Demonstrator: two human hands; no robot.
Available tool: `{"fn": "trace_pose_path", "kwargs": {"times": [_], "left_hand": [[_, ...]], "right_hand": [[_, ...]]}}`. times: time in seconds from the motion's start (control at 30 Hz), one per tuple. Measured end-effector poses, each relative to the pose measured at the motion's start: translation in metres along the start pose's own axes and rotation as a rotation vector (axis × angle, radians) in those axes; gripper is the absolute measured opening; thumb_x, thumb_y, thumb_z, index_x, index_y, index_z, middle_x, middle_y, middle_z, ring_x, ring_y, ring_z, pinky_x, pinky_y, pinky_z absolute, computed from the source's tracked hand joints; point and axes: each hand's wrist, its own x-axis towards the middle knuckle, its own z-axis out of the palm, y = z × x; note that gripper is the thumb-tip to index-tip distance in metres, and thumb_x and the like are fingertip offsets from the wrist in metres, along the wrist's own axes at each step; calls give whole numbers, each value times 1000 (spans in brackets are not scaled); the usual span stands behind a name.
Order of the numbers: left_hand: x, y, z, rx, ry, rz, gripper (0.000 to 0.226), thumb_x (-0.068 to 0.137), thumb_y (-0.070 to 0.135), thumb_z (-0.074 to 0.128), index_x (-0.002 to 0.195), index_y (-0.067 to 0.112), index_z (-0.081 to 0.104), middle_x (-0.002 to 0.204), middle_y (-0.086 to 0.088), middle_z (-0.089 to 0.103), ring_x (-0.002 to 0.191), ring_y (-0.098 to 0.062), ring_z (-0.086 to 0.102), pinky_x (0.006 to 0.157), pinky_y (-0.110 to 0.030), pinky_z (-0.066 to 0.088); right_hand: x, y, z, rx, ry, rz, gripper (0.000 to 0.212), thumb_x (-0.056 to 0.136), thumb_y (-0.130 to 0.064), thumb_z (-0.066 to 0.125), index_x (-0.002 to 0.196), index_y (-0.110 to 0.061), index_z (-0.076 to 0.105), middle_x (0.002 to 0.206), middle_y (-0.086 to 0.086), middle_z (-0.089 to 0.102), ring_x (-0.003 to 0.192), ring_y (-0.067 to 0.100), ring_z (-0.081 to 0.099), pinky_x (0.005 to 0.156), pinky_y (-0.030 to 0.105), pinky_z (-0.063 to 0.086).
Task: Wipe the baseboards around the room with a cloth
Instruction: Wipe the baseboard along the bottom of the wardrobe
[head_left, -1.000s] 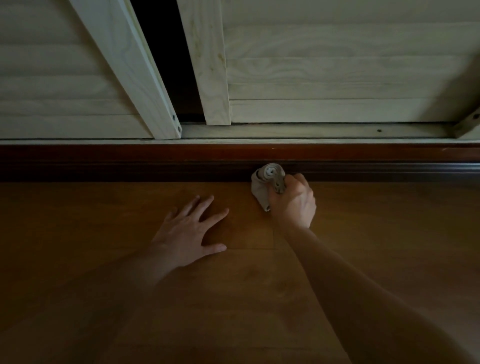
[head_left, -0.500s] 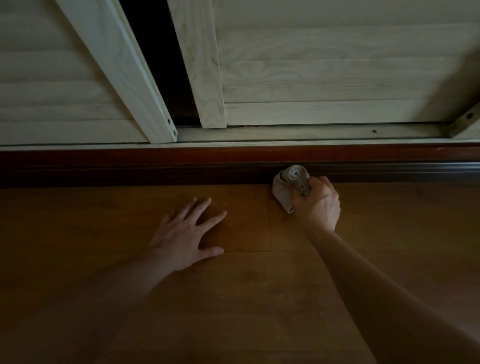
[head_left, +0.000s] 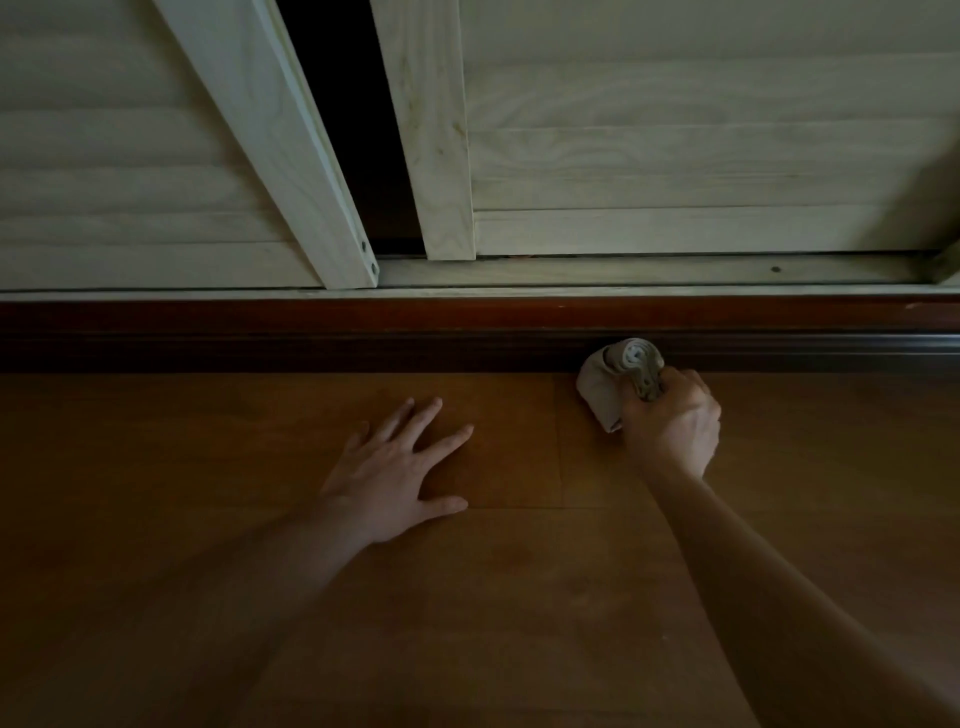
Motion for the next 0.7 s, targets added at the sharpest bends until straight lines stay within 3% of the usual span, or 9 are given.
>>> {"fn": "trace_pose_path", "kwargs": {"times": [0.17,0.3,0.43,0.7], "left_hand": [[1,-2,3,-2,28,11,86,82,88,34,146,61,-18,162,13,-31,152,-23,-21,122,-60,8],[1,-2,5,-18,42,19,87,82,87,34,148,60,-16,162,13,-29,152,-22,-20,122,-60,9],[1,-5,11,-10,78,23,85,82,89,29,148,59,-17,162,12,-29,152,-22,-21,121,-59,8],[-1,-6,20,2,161,46,83,82,88,18,150,55,-16,165,9,-21,153,-23,-16,121,-57,10]], "right_hand": [[-6,-14,7,19,-71,-36,24,86,-28,70,86,-4,66,94,8,60,84,30,59,68,43,52],[-7,-9,6,13,-7,-11,26,87,-30,69,85,-4,66,89,7,59,80,29,59,64,37,47],[-19,-34,23,3,-76,-84,22,87,-27,69,86,-5,67,91,7,59,76,27,59,62,39,50],[-46,-80,61,30,-135,-191,29,88,-39,66,85,-11,66,88,3,58,72,30,61,58,29,34]]}}
